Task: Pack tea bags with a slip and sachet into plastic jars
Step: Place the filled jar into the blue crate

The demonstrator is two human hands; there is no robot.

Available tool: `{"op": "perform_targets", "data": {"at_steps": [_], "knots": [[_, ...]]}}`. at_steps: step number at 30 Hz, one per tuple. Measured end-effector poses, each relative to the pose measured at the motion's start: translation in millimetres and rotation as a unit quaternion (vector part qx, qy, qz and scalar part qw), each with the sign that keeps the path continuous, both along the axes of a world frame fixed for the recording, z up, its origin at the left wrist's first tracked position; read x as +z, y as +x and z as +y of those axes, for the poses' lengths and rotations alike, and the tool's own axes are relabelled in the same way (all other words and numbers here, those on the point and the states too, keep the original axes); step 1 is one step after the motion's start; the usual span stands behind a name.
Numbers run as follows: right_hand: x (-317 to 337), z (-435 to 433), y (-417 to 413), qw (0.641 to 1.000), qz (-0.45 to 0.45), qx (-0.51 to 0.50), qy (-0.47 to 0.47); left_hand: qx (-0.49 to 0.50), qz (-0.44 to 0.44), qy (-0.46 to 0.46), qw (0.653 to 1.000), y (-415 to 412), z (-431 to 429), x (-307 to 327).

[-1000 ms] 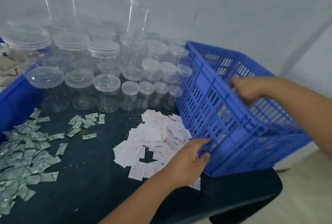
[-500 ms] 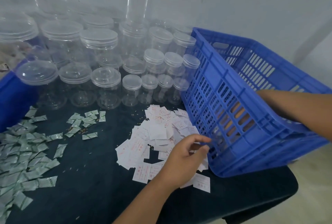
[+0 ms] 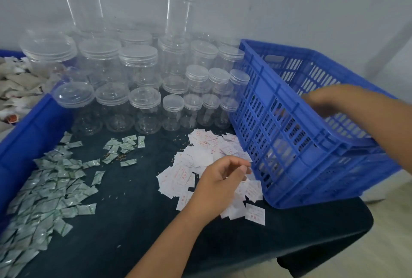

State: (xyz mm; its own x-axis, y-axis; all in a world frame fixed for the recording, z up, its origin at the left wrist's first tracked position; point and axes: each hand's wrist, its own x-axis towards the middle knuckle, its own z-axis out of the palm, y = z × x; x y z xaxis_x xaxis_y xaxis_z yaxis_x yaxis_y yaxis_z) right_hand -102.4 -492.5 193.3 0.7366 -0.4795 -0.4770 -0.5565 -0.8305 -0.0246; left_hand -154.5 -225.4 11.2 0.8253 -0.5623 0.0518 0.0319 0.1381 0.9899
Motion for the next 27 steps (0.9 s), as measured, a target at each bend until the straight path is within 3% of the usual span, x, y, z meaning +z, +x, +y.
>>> {"op": "perform_targets", "data": {"at_steps": [2, 4, 5, 7, 10, 13, 17, 20, 27], "knots": [[29.9, 0.4, -5.7, 0.991, -0.077, 0.086, -0.071, 0.002, -0.023, 0.018, 1.000, 0.9, 14.0, 1.7], [61.0, 2.9, -14.0, 0.955, -0.225, 0.132, -0.142, 0.005, -0.047, 0.044, 0.998, 2.0, 29.2, 1.9], [72.0, 7.1, -23.6, 0.930, -0.314, 0.139, -0.132, 0.006, -0.055, 0.056, 0.997, 2.6, 37.2, 1.6], [76.0, 26.9, -48.9, 0.867, -0.469, 0.165, -0.031, 0.010, -0.069, 0.084, 0.994, 5.2, 53.5, 0.3], [39.9, 99.2, -86.3, 0.797, -0.535, 0.263, 0.096, 0.022, -0.100, 0.129, 0.986, 8.5, 80.0, -1.1], [-34.3, 163.6, -90.4, 0.814, -0.462, 0.323, 0.141, 0.070, -0.144, 0.164, 0.973, 17.0, 109.2, -3.5], [-126.7, 216.3, -41.5, 0.879, -0.330, 0.255, 0.231, 0.197, -0.226, 0.290, 0.909, 37.3, 148.9, -30.2], [-159.8, 233.1, 16.3, 0.888, -0.347, 0.234, 0.191, 0.249, -0.244, 0.315, 0.883, 44.7, 162.1, -55.3], [-158.4, 229.5, 114.1, 0.909, -0.345, 0.233, 0.007, 0.231, -0.275, 0.314, 0.879, 49.7, 165.0, -72.8]]}}
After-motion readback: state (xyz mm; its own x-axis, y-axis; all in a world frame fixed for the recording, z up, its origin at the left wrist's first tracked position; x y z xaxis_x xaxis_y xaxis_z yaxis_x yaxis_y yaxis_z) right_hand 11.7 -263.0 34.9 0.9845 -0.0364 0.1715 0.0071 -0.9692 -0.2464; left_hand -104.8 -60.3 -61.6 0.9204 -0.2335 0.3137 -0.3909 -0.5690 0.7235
